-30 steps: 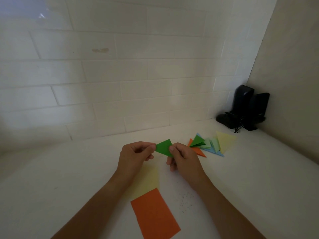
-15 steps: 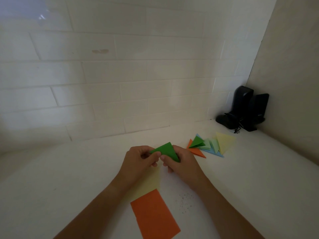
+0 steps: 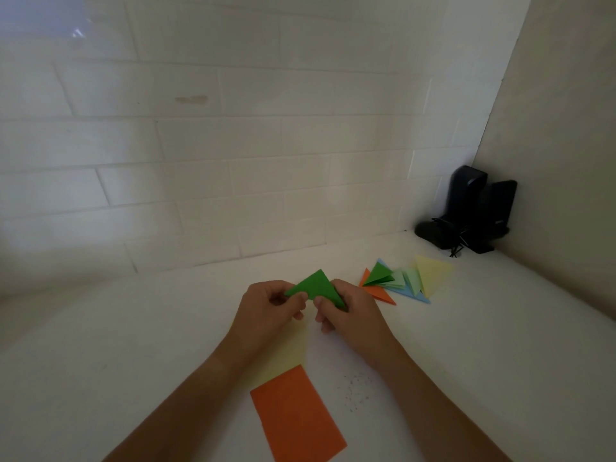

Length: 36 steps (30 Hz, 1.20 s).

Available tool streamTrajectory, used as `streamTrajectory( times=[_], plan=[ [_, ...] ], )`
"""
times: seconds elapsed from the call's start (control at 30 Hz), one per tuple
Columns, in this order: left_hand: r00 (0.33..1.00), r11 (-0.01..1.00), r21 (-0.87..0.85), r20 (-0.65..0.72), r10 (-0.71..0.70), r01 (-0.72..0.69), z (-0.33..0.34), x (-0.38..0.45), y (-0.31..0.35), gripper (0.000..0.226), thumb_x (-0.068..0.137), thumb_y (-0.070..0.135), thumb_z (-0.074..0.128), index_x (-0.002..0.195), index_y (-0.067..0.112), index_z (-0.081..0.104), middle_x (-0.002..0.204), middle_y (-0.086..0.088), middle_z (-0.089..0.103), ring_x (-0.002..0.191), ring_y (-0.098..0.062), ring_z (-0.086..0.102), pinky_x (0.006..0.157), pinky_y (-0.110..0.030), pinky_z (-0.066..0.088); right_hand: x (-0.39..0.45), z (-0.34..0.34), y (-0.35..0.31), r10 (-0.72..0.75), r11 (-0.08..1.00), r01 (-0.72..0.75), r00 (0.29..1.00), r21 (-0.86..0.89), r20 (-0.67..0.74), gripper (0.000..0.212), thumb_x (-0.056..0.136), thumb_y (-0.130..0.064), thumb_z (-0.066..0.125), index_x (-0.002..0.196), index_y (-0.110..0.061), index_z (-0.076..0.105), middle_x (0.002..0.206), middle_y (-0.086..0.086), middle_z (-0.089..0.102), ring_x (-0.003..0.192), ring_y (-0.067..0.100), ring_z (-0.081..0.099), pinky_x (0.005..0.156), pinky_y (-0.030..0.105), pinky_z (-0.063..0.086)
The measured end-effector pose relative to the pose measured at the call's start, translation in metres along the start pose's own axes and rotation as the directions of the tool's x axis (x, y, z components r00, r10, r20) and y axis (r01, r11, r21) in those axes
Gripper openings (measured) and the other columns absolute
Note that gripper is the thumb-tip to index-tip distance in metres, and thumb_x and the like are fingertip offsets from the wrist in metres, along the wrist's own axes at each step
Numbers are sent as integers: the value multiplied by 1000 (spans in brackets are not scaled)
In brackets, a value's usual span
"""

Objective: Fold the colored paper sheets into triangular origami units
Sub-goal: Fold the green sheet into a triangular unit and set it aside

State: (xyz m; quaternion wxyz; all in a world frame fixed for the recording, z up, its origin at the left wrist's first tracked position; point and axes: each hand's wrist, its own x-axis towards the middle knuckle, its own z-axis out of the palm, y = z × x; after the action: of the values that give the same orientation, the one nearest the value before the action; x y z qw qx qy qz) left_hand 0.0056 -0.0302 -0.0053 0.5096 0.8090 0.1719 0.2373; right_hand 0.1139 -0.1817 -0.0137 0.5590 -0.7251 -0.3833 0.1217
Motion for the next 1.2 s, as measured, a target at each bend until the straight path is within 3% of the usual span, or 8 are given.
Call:
streamTrajectory(
  times=[0.17, 0.37, 1.0, 1.2],
  plan=[
    [998, 991, -123, 52, -44, 50, 1, -5, 0, 13, 92, 22, 76, 83, 14, 80, 72, -6, 76, 68, -9, 69, 67, -18, 52, 0, 0, 0, -19, 1000, 19, 1000, 7, 19, 10, 101, -17, 63, 91, -13, 66, 76, 3, 73, 63, 17, 68, 67, 40, 59],
    [999, 993, -115, -14, -40, 38, -4, 1, -1, 14, 91, 21, 77, 81, 12, 79, 69, -5, 75, 63, -8, 65, 66, -18, 49, 1, 1, 1, 13, 999, -11, 999, 38, -40, 15, 101, -14, 63, 86, -14, 63, 76, 4, 72, 62, 12, 65, 62, 22, 50],
    [984, 977, -203, -150, -93, 62, -5, 6, -11, 16, 99, 13, 66, 94, 11, 81, 77, -6, 78, 69, -17, 73, 66, -21, 55, 2, 2, 3, 83, 996, -78, 990, 47, -112, 16, 103, -13, 57, 88, -11, 59, 76, 4, 70, 63, 12, 63, 62, 22, 52],
    [987, 973, -226, -138, -86, 53, -6, 5, -6, 15, 98, 13, 68, 91, 10, 81, 77, -7, 78, 68, -18, 73, 65, -22, 55, 3, 1, 4, 107, 990, -96, 988, 108, -108, 13, 102, -10, 57, 89, -7, 59, 74, 2, 71, 64, 14, 64, 69, 33, 54]
  ],
)
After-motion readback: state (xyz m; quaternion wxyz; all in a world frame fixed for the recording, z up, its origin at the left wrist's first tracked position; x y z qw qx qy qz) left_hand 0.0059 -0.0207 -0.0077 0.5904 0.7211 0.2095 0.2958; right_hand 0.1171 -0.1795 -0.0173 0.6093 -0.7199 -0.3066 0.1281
